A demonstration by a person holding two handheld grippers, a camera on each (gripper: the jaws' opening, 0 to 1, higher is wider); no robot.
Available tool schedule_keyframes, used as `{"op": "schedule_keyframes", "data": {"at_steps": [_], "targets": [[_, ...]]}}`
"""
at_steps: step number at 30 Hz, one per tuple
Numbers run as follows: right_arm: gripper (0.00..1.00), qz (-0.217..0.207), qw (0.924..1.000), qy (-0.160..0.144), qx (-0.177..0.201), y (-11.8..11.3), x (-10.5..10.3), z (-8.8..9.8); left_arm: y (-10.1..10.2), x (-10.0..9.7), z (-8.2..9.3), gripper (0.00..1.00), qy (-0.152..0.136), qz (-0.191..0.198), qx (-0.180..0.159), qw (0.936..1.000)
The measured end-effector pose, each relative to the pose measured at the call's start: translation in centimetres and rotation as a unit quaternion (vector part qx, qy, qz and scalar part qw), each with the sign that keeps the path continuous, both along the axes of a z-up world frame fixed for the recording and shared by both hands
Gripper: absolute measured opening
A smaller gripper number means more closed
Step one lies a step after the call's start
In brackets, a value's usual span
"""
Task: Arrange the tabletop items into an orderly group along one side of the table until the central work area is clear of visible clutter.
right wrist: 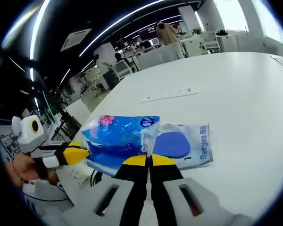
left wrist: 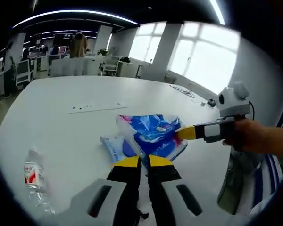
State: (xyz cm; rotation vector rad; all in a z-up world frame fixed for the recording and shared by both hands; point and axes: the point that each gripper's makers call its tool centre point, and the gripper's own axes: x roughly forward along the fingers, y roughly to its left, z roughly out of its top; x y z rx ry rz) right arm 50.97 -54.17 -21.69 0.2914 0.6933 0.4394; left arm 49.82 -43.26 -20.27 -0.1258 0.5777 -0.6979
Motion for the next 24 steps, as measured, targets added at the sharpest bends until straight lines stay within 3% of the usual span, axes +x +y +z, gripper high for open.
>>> {"op": "schedule_keyframes", "data": {"at_steps": [24], "targets": [[0.00,-0.072,0.9967,-0.017,-0.036,-12.4,-0.1,0.8,-12.7,0.7,-0.1,0.02,-0.006,-0.074,-0.009,0.9972]]}}
